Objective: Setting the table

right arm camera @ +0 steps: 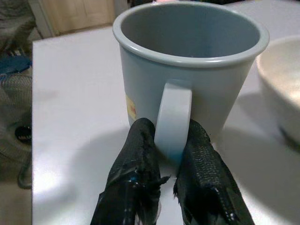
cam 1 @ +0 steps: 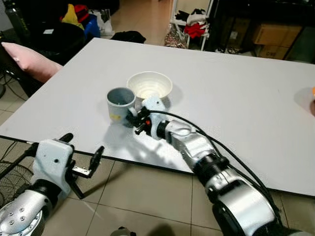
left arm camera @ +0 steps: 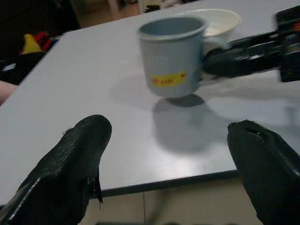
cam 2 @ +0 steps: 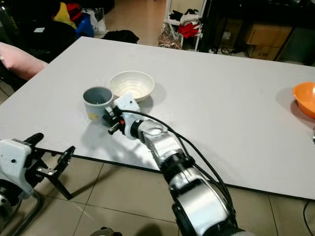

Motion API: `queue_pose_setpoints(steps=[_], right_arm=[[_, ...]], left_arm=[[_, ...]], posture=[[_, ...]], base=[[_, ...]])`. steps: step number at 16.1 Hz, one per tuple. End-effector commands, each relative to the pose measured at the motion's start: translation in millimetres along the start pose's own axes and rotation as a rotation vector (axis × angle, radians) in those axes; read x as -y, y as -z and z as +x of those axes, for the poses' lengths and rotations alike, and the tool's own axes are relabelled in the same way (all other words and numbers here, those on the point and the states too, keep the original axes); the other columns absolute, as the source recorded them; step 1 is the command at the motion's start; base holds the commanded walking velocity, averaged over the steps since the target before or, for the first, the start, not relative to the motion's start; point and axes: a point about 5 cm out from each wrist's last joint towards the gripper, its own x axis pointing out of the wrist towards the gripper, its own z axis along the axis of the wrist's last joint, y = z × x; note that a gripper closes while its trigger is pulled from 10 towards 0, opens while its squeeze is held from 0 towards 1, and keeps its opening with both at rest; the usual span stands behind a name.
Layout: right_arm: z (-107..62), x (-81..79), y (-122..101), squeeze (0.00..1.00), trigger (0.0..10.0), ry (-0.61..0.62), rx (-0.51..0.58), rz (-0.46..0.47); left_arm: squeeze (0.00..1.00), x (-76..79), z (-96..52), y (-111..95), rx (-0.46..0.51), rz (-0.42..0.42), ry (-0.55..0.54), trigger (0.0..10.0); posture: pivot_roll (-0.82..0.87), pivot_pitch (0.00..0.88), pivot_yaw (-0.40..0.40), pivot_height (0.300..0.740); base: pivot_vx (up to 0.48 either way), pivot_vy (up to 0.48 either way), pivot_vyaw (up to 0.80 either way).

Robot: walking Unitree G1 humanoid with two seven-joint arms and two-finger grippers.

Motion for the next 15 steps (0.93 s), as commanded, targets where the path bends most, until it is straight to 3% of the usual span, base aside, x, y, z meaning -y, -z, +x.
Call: queue_pose_setpoints(steps=[1, 9, 11, 12, 13, 15], right_arm=[[5.2, -2.8, -7.5, 0.00, 10.0, 0.001, 0.014, -0.026], [19.0, -14.9, -12.3, 0.00, 10.0, -0.029, 0.008, -0.026], [21.7, -20.0, -16.0, 0.14, 10.0, -0.063, 0.019, -0.032], [22.5, -21.7, -17.9, 0.36, 10.0, -0.078, 0.027, -0.033], [22.8, -22.4, -18.6, 0.36, 10.0, -0.084, 0.031, -0.033], [22.8, -23.7, -20.8, 0.73, 10.0, -0.118, 0.047, -0.027]], left_arm=[[0.00, 5.9, -0.3, -4.8, 0.009, -0.001, 0.043, 10.0], [0.00, 20.8, -9.5, -6.9, -0.010, -0.031, 0.113, 10.0], [0.00, 21.4, -11.5, -7.4, -0.015, -0.034, 0.111, 10.0], [0.00, 21.0, -12.4, -7.4, -0.018, -0.034, 0.107, 10.0], [0.00, 20.7, -12.8, -7.4, -0.018, -0.034, 0.104, 10.0], [0.00, 20.5, -11.5, -7.3, -0.020, -0.035, 0.102, 10.0]], posture=[[0.05, 0.076, 0.020, 0.740], [0.08, 0.135, 0.009, 0.740], [0.08, 0.138, 0.006, 0.740], [0.08, 0.137, 0.003, 0.740], [0.08, 0.137, 0.003, 0.740], [0.08, 0.126, 0.002, 0.740]], base=[[0.000, 0.000, 0.00], [0.000, 0.000, 0.00], [0.000, 0.000, 0.00], [0.000, 0.000, 0.00], [0.000, 0.000, 0.00], [0.000, 0.000, 0.00]])
